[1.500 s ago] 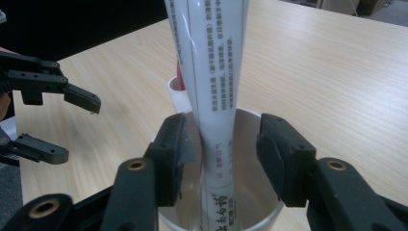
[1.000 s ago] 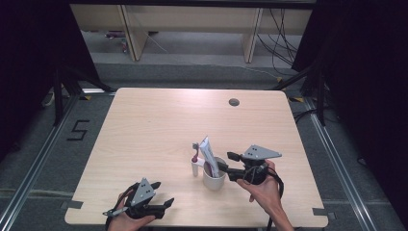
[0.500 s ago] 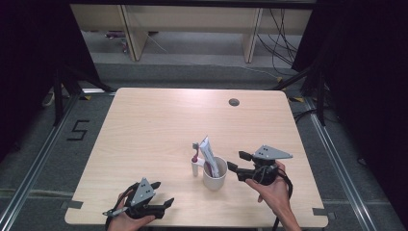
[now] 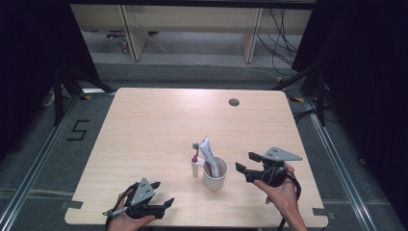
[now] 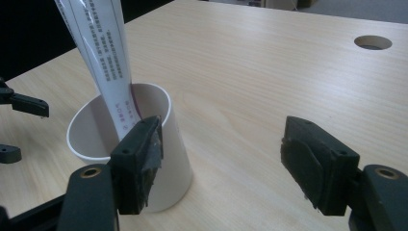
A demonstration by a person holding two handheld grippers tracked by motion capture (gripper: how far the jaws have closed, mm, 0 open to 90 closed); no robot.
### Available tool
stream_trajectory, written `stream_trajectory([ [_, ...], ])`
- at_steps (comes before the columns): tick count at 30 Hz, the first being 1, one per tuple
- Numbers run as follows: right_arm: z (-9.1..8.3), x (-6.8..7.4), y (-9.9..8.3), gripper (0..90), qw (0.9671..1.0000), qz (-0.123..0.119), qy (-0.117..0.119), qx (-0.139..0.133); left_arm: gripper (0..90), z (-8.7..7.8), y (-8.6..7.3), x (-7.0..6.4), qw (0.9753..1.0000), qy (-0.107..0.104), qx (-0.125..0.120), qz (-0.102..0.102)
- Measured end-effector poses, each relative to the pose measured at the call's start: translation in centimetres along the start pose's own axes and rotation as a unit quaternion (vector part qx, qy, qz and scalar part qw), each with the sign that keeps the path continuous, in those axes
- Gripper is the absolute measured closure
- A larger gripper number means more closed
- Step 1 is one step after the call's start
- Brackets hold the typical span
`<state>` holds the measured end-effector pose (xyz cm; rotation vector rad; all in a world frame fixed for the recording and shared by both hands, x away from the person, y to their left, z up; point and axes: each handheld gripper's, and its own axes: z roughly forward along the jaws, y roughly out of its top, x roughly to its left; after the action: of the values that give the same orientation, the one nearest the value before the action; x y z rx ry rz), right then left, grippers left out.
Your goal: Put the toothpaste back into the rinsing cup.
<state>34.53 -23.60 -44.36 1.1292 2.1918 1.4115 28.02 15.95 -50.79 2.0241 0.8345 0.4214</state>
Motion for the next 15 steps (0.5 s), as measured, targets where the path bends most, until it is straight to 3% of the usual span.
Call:
stream_trajectory([
  [3, -0.1, -0.2, -0.2, 31.7, 1.0, 0.002, 0.001, -0.004, 25.5, 0.0, 0.0, 0.0, 1.0, 0.001, 0.0, 0.0],
  [4, -0.3, -0.3, -0.2, 31.7, 1.0, -0.002, -0.004, -0.003, 25.1, -0.1, 0.0, 0.2, 0.9999, 0.004, 0.009, 0.01],
  [5, -0.3, -0.1, -0.3, 31.7, 0.9998, 0.019, 0.0, -0.002, 24.9, 0.0, 0.0, 0.0, 1.0, 0.001, 0.0, -0.001],
  [6, -0.4, -0.4, -0.3, 31.7, 1.0, 0.001, -0.005, -0.005, 24.5, 0.0, 0.0, 0.1, 1.0, 0.002, 0.0, -0.002],
  [10, -0.8, -0.5, -0.5, 31.7, 0.9999, 0.013, -0.006, -0.003, 23.8, -0.1, 0.0, 0.1, 1.0, 0.004, 0.002, 0.002],
  [11, -0.9, -0.6, -0.5, 31.6, 0.9999, 0.006, -0.008, -0.006, 23.8, -0.1, 0.0, 0.1, 1.0, 0.004, 0.0, -0.001],
  [12, -0.9, -0.5, -0.6, 31.6, 0.9997, 0.023, -0.004, -0.003, 23.6, -0.1, 0.0, 0.1, 1.0, 0.006, 0.003, 0.002],
  [13, -1.1, -0.8, -0.6, 31.5, 0.9999, 0.004, -0.013, -0.004, 23.4, -0.1, -0.1, 0.2, 1.0, 0.007, 0.003, 0.003],
  [14, -1.2, -0.7, -0.7, 31.4, 0.9997, 0.021, -0.009, 0.002, 23.3, -0.1, -0.1, 0.2, 1.0, 0.007, 0.002, 0.003],
  [15, -1.1, -1.0, -0.8, 31.4, 0.9999, 0.007, -0.012, -0.006, 23.3, -0.1, -0.1, 0.2, 1.0, 0.007, 0.002, 0.003],
])
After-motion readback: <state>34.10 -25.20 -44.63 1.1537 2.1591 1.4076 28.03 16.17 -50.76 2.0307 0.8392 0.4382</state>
